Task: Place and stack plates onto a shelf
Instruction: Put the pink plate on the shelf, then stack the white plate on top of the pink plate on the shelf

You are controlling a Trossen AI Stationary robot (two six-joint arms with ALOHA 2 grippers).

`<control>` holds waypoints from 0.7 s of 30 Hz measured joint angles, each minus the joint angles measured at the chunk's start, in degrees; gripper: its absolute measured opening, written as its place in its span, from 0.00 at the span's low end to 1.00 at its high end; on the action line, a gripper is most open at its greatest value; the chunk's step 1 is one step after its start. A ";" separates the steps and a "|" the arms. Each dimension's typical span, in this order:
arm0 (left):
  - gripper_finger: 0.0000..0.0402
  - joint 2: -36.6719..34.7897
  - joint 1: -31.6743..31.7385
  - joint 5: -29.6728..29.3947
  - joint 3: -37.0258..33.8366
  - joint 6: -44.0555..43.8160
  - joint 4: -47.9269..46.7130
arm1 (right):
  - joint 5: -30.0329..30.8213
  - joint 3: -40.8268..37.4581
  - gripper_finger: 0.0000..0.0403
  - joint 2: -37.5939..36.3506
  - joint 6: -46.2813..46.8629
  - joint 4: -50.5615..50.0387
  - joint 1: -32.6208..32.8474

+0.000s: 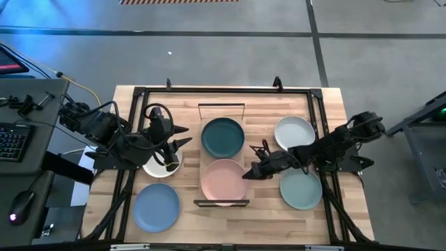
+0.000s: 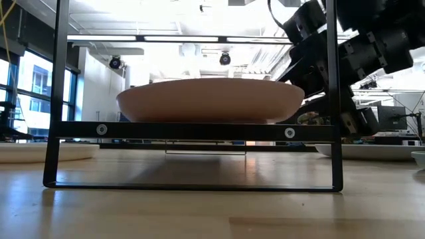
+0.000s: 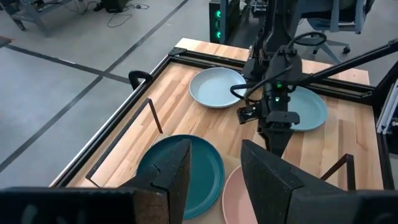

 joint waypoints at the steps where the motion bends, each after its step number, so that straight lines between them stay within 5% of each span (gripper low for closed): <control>1: 0.33 0.00 0.00 0.00 0.00 -0.02 0.00 | -0.89 -0.02 0.41 -0.01 -0.49 -0.08 -0.44; 10: 0.33 -0.36 0.00 0.02 0.02 -0.09 -0.25 | -8.11 -0.05 0.43 -4.60 -5.14 -10.48 -4.51; 21: 0.33 -0.59 0.02 -2.96 0.04 -0.09 -0.98 | -4.70 -0.05 0.43 -30.97 -16.28 -46.37 -8.67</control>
